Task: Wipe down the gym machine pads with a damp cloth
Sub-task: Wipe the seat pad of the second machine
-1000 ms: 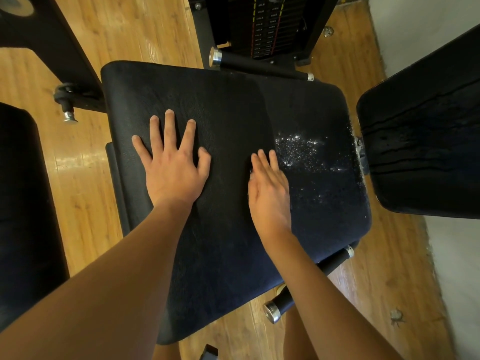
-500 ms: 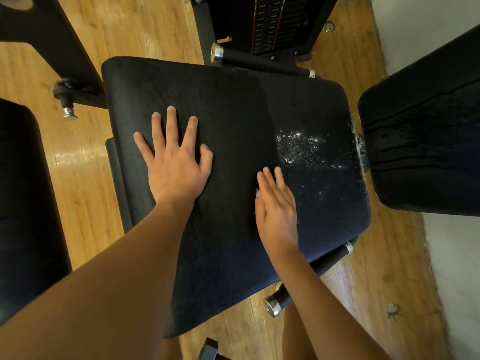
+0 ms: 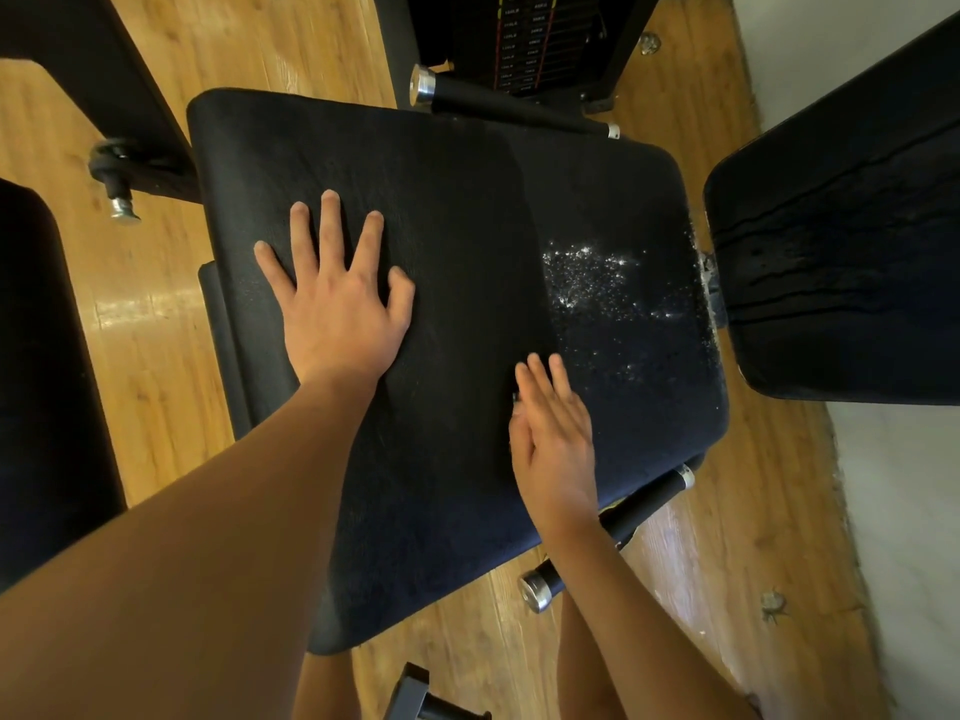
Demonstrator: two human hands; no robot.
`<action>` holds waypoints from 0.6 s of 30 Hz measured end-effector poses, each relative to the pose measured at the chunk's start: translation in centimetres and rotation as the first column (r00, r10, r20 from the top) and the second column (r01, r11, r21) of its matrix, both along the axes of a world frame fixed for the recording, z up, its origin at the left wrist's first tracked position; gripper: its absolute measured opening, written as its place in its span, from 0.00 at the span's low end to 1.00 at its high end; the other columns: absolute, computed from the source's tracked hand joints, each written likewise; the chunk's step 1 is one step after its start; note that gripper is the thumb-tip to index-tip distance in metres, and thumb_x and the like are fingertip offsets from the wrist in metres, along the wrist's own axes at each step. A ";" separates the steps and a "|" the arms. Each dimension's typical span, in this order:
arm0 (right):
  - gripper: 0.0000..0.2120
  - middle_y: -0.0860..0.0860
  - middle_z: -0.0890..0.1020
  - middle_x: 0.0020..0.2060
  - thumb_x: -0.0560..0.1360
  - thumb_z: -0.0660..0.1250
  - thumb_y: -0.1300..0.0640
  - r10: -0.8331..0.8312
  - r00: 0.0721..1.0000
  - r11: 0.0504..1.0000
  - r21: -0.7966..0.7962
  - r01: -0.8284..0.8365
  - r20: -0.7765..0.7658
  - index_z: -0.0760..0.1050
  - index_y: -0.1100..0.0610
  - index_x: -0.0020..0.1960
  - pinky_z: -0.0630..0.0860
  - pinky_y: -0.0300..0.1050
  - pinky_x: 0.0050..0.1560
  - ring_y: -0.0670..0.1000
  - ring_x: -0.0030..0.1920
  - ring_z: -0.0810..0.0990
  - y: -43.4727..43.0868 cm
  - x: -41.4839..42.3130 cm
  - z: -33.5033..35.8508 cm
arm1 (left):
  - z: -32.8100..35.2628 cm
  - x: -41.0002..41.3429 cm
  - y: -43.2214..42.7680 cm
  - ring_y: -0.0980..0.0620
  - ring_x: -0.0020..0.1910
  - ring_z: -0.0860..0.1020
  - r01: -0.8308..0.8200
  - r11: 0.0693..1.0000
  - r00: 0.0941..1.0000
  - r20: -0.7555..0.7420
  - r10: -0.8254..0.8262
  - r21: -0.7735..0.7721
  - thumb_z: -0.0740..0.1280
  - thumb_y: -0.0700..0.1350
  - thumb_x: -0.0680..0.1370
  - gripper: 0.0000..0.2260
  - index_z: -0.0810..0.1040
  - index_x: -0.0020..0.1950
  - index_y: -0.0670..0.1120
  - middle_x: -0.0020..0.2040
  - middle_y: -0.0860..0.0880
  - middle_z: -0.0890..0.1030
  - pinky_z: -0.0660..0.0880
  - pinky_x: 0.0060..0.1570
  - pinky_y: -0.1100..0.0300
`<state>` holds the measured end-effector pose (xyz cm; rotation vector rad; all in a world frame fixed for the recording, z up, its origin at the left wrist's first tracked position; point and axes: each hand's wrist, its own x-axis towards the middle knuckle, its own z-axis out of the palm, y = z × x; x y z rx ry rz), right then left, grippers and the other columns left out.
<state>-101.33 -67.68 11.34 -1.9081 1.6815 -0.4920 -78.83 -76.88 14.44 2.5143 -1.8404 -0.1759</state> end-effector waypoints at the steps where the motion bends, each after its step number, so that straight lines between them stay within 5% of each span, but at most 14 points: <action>1: 0.20 0.54 0.73 0.74 0.84 0.56 0.58 0.003 1.000 1.000 -0.011 -0.003 0.000 0.72 0.61 0.74 0.66 0.58 0.75 0.53 0.80 0.61 0.9 -0.4 -0.2 | 0.0 0.0 0.0 0.40 0.83 0.49 -0.001 1.000 1.000 0.000 0.001 -0.001 0.51 0.59 0.83 0.26 0.62 0.81 0.53 0.84 0.44 0.55 0.43 0.77 0.33; 18: 0.19 0.58 0.73 0.74 0.84 0.60 0.63 0.015 0.998 1.000 -0.016 -0.016 -0.061 0.72 0.64 0.74 0.63 0.60 0.77 0.58 0.79 0.61 0.3 0.1 0.3 | 0.1 -0.1 0.2 0.40 0.83 0.49 -0.003 1.000 1.000 -0.002 0.003 -0.006 0.51 0.59 0.83 0.26 0.62 0.81 0.53 0.84 0.44 0.55 0.43 0.77 0.33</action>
